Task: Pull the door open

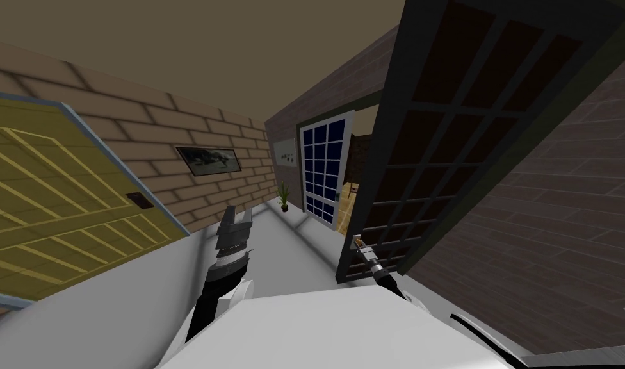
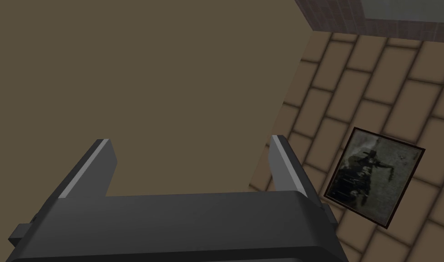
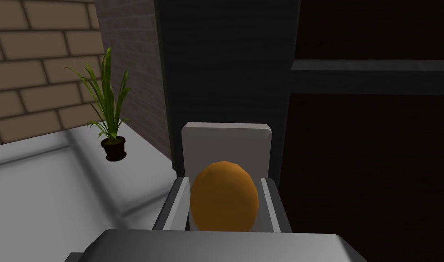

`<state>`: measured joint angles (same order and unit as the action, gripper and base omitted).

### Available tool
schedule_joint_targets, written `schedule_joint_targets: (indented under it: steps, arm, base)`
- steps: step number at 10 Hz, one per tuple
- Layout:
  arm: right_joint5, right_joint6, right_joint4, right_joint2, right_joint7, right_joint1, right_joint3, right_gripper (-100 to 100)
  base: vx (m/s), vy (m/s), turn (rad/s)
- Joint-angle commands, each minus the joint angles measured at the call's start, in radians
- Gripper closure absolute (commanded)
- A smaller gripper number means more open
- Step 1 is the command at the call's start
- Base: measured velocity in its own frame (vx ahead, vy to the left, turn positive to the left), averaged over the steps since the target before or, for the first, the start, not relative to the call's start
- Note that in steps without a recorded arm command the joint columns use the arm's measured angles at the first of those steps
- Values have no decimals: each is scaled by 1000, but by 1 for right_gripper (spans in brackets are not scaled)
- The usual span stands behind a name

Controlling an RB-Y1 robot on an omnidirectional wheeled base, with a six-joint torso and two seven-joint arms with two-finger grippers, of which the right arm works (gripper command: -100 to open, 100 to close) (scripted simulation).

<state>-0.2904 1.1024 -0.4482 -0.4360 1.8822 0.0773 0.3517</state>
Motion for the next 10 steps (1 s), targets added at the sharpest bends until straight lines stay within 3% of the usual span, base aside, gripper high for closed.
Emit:
schedule_joint_targets:
  steps: [1,5,6,10]
  arm:
    - [9,28,4,-12,19,-13,15,100]
    - [29,83,7,-44,57,-40,47,100]
    - [26,73,6,-39,50,-36,43,100]
    - [32,129,30,-55,70,-59,58,100]
  base:
    - [-161,-71,97]
    - [-194,-77,94]
    - [-87,-37,16]
    - [-184,-84,183]
